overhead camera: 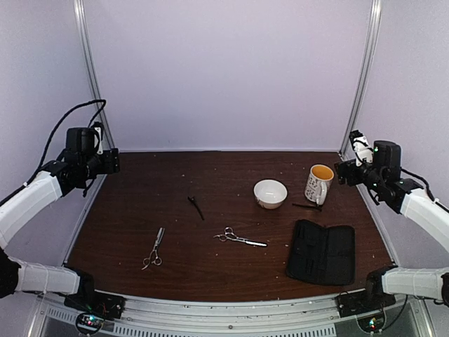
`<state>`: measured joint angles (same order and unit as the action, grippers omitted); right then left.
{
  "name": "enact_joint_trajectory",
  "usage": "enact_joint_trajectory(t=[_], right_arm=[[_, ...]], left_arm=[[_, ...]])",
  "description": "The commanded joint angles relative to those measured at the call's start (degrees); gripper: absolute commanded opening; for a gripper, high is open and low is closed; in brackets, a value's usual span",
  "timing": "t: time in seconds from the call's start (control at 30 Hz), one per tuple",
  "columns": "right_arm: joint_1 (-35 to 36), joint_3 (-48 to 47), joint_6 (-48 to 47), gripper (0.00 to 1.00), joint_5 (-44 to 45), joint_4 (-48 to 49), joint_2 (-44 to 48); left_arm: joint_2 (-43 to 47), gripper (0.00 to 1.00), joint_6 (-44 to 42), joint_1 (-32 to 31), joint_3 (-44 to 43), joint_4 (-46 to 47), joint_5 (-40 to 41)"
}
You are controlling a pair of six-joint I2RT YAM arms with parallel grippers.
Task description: Sort the hair-cutting tools
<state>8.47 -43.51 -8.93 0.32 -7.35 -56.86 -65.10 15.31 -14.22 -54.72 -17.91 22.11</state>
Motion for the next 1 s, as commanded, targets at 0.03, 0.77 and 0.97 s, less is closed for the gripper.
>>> enact_joint_trajectory(t=[0.03, 0.77, 0.97], right_arm=[[-1.5, 3.9, -0.7, 0.98, -1.0, 7.7, 1.3], [-2.0, -1.6, -50.4, 0.76, -27.7, -49.6, 13.2], [3.3, 3.4, -54.1, 0.67, -21.8, -49.2, 10.5]], left_arm=[[4.0, 0.78, -1.9, 3.3, 2.3, 9.1, -15.8], [-22.7, 0.75, -10.0, -30.6, -21.7, 1.6, -28.7], [-21.8, 0.79, -13.5, -31.0, -23.4, -3.6, -16.3]])
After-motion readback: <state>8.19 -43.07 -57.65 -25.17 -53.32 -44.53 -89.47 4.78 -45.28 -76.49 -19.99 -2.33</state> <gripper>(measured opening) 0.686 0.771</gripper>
